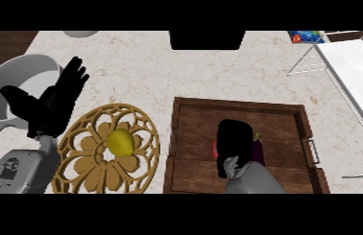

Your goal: Pick the bell pepper from the tray and place it in the tiered shelf

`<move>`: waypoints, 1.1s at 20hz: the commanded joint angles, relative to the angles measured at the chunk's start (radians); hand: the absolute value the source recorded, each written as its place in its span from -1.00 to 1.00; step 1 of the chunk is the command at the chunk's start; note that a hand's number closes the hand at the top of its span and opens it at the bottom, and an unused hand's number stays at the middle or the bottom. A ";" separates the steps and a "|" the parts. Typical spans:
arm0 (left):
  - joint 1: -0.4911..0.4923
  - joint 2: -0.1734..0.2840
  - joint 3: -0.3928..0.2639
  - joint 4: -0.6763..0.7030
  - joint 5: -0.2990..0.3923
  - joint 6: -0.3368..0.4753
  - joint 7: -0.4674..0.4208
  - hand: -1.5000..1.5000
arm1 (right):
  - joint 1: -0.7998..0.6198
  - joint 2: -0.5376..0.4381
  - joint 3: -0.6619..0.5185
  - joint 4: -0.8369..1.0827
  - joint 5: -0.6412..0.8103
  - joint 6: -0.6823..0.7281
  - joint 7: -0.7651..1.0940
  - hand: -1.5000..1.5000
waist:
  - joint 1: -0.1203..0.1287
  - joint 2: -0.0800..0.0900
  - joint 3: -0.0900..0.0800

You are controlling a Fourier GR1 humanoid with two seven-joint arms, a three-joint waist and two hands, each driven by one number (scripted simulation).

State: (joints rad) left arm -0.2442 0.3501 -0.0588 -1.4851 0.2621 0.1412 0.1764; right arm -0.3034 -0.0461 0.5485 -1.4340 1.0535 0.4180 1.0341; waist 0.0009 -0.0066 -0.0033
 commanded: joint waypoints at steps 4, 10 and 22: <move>-0.062 -0.022 0.034 0.052 -0.026 -0.008 0.005 0.00 | -0.009 -0.079 0.001 0.055 0.097 -0.020 -0.104 1.00 | -0.003 0.007 0.003; 0.044 -0.023 0.035 -0.020 -0.026 -0.046 -0.012 0.00 | 0.140 0.008 0.075 -0.029 0.078 -0.163 -0.210 1.00 | 0.000 0.006 0.004; -0.027 -0.015 0.062 0.006 -0.019 -0.052 0.038 0.00 | 0.141 0.046 0.166 -0.360 -0.044 -0.475 -0.183 1.00 | -0.008 0.003 0.004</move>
State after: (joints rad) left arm -0.2524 0.3331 -0.0043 -1.4868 0.2348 0.0953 0.1994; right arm -0.1467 -0.0091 0.6999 -1.6711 1.0510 0.0606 0.8395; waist -0.0036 -0.0038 -0.0017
